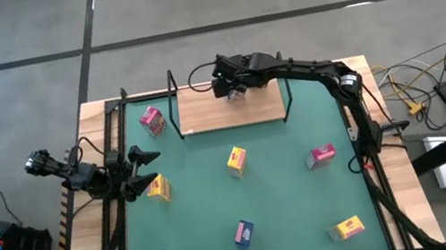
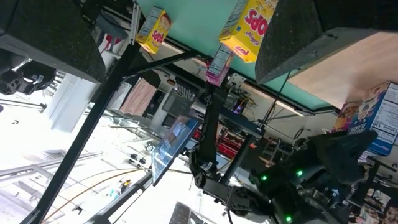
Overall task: Stack cereal on shelf
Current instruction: Put the top blue cereal box on the shelf
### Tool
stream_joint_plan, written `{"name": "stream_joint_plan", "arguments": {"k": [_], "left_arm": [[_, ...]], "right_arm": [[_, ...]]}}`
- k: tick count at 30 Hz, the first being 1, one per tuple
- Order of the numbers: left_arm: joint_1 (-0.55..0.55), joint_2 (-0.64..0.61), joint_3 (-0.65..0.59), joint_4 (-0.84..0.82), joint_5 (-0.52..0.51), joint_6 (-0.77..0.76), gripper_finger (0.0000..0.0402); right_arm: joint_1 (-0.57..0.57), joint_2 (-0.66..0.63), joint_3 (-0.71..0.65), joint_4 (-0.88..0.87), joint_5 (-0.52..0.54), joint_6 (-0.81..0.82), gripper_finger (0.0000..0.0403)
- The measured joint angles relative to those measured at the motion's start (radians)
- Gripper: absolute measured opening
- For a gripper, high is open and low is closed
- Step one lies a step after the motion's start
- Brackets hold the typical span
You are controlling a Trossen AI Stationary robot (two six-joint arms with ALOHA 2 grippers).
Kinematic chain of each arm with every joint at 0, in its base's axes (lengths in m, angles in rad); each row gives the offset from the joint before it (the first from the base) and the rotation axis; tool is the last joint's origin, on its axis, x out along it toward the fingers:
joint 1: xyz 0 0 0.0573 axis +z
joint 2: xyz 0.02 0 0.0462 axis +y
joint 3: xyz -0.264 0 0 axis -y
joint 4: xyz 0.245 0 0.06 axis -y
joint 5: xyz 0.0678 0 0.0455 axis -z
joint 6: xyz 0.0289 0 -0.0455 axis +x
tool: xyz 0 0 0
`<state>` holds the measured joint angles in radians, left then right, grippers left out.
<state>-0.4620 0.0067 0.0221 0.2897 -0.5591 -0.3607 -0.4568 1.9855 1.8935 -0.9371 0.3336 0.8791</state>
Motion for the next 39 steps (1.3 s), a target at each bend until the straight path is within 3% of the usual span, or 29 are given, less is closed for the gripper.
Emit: {"name": "stream_joint_plan", "arguments": {"k": [8,18,39], "left_arm": [[0.0,0.0,0.0,0.0,0.0,0.0,0.0398],[0.0,0.0,0.0,0.0,0.0,0.0,0.0398],[0.0,0.0,0.0,0.0,0.0,0.0,0.0398]], "right_arm": [[0.001,0.009,0.0,0.007,0.003,0.0,0.0329],[0.001,0.009,0.0,0.048,0.006,0.0,0.0327],[-0.004,0.015,-0.002,0.063,0.11,0.04,0.0327]]}}
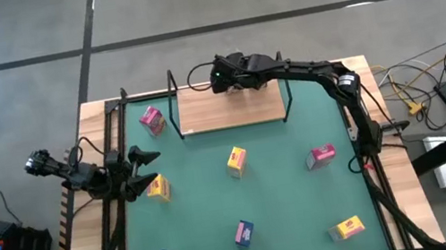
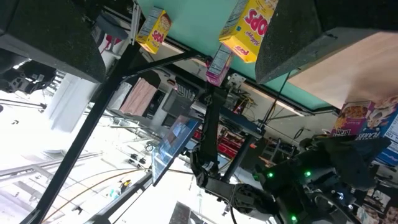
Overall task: Stack cereal on shelf
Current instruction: Put the top blue cereal box on the shelf
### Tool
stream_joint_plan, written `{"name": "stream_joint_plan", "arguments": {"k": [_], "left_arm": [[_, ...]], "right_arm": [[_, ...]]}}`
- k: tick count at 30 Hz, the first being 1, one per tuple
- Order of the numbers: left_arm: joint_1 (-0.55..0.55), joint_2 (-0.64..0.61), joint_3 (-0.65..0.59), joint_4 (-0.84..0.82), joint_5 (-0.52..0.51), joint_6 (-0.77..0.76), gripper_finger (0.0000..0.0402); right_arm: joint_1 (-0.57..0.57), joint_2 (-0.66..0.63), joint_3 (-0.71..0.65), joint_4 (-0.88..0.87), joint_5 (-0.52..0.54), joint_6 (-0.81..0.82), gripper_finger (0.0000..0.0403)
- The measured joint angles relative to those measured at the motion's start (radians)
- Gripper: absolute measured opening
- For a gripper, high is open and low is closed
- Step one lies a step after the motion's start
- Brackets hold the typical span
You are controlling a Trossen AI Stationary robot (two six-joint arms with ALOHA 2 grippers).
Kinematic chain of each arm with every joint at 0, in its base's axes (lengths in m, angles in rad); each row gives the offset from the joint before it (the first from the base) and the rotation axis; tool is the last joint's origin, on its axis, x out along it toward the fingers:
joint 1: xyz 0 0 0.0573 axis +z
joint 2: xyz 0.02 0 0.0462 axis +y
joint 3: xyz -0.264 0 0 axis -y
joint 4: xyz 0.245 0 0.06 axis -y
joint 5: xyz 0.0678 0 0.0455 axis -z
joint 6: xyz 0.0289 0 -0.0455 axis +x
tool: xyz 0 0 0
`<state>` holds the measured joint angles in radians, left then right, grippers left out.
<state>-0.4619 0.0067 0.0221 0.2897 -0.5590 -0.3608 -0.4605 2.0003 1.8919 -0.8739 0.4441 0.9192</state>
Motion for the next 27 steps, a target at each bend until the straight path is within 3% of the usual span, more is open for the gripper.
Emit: {"name": "stream_joint_plan", "arguments": {"k": [18,27], "left_arm": [[0.0,0.0,0.0,0.0,0.0,0.0,0.0398],[0.0,0.0,0.0,0.0,0.0,0.0,0.0398]], "right_arm": [[-0.003,0.026,0.001,0.027,0.007,-0.003,0.0327],[-0.002,0.026,0.0,0.029,-0.007,-0.002,0.0367]]}}
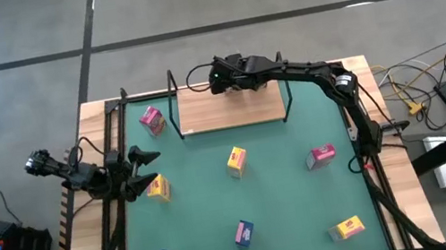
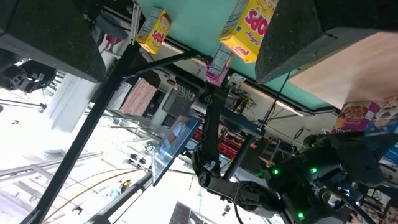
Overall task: Stack cereal on shelf
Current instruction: Put the top blue cereal box on the shelf, then put the right pink cereal box on the shelf aligned with the other pink cereal box
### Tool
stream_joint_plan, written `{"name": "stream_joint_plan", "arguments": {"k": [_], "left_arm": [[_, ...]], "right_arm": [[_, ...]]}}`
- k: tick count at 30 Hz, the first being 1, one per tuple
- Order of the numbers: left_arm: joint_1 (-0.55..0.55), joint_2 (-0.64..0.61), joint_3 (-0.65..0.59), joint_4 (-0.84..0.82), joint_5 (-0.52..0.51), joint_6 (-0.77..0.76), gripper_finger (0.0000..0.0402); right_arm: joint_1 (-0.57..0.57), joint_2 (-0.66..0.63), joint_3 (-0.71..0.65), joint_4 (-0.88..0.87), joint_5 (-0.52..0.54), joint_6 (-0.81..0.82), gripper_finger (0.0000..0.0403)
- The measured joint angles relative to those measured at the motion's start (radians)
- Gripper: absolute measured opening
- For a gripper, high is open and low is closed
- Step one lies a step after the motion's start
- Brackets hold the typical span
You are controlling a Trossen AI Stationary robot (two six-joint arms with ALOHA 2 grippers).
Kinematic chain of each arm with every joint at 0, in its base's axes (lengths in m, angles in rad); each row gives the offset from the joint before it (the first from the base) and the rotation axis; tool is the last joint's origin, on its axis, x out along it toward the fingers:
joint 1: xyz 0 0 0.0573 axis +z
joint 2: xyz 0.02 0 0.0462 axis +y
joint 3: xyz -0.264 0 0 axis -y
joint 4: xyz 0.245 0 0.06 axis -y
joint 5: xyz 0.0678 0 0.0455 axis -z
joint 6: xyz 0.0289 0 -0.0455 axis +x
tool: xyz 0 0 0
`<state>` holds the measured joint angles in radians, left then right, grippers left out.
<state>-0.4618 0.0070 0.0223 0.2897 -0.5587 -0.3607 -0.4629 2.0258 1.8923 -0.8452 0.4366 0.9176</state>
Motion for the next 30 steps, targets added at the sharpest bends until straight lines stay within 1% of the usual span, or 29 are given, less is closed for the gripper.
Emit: {"name": "stream_joint_plan", "arguments": {"k": [9,14,21,23,26,28,30], "left_arm": [[0.0,0.0,0.0,0.0,0.0,0.0,0.0398],[0.0,0.0,0.0,0.0,0.0,0.0,0.0398],[0.0,0.0,0.0,0.0,0.0,0.0,0.0398],[0.0,0.0,0.0,0.0,0.0,0.0,0.0398],[0.0,0.0,0.0,0.0,0.0,0.0,0.0398],[0.0,0.0,0.0,0.0,0.0,0.0,0.0398],[0.0,0.0,0.0,0.0,0.0,0.0,0.0398]], "right_arm": [[0.004,-0.002,0.024,-0.029,-0.002,0.014,0.037],[0.018,-0.002,0.057,-0.099,-0.026,0.016,0.037],[0.048,-0.002,0.125,-0.274,-0.029,0.084,0.037],[0.051,-0.002,0.147,-0.338,-0.054,0.103,0.0369],[0.05,-0.015,0.158,-0.393,-0.149,0.097,0.0352],[0.042,-0.026,0.154,-0.415,-0.191,0.055,0.0329],[0.03,-0.04,0.145,-0.443,-0.224,0.024,0.0296]]}}
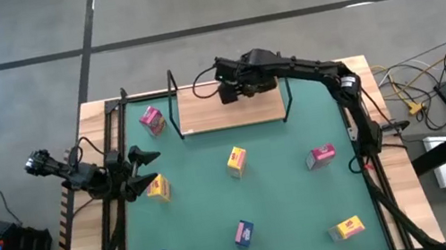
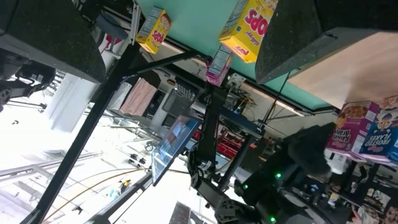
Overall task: Stack cereal on shelf
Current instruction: Put the right pink cereal box on the shelf aligned with the other pink cereal box
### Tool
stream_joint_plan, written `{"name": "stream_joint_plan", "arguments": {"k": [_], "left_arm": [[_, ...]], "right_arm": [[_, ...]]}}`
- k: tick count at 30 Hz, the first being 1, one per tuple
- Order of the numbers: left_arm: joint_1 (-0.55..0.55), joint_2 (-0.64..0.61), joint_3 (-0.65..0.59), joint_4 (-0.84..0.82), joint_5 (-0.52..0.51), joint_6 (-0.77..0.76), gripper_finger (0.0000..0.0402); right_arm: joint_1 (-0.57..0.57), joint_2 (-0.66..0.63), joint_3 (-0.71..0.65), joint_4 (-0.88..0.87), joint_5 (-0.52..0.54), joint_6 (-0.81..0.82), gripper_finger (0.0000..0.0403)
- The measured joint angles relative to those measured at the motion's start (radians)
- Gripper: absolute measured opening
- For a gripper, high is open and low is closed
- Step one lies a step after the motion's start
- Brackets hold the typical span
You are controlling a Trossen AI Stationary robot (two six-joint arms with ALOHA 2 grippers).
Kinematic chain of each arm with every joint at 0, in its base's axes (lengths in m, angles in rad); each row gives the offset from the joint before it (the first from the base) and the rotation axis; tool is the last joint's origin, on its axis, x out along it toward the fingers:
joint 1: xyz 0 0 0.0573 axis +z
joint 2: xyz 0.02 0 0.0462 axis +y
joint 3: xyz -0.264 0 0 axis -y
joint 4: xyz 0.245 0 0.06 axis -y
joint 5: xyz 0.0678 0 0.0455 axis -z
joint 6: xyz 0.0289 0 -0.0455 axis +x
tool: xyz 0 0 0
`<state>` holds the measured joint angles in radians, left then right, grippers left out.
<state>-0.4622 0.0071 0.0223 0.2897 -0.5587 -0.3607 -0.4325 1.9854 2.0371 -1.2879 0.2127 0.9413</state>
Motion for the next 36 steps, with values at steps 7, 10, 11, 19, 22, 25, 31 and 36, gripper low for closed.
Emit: {"name": "stream_joint_plan", "arguments": {"k": [7,10,11,19,22,25,31,36], "left_arm": [[0.0,0.0,0.0,0.0,0.0,0.0,0.0398],[0.0,0.0,0.0,0.0,0.0,0.0,0.0398],[0.0,0.0,0.0,0.0,0.0,0.0,0.0398],[0.0,0.0,0.0,0.0,0.0,0.0,0.0398],[0.0,0.0,0.0,0.0,0.0,0.0,0.0398],[0.0,0.0,0.0,0.0,0.0,0.0,0.0398],[0.0,0.0,0.0,0.0,0.0,0.0,0.0398],[0.0,0.0,0.0,0.0,0.0,0.0,0.0398]], "right_arm": [[-0.005,-0.045,-0.062,-0.039,-0.039,-0.038,0.0145],[0.005,-0.073,-0.085,-0.048,-0.039,-0.04,0.0105],[0.008,-0.086,-0.095,-0.046,-0.039,-0.043,0.01],[0.016,-0.261,-0.259,-0.037,-0.035,-0.016,0.0117],[0.022,-0.356,-0.362,0.02,-0.029,-0.004,0.0119],[0.035,-0.463,-0.483,0.126,-0.029,-0.006,0.012],[0.065,-0.647,-0.716,0.325,-0.029,-0.024,0.012],[0.086,-0.8,-0.909,0.498,-0.038,-0.035,0.012]]}}
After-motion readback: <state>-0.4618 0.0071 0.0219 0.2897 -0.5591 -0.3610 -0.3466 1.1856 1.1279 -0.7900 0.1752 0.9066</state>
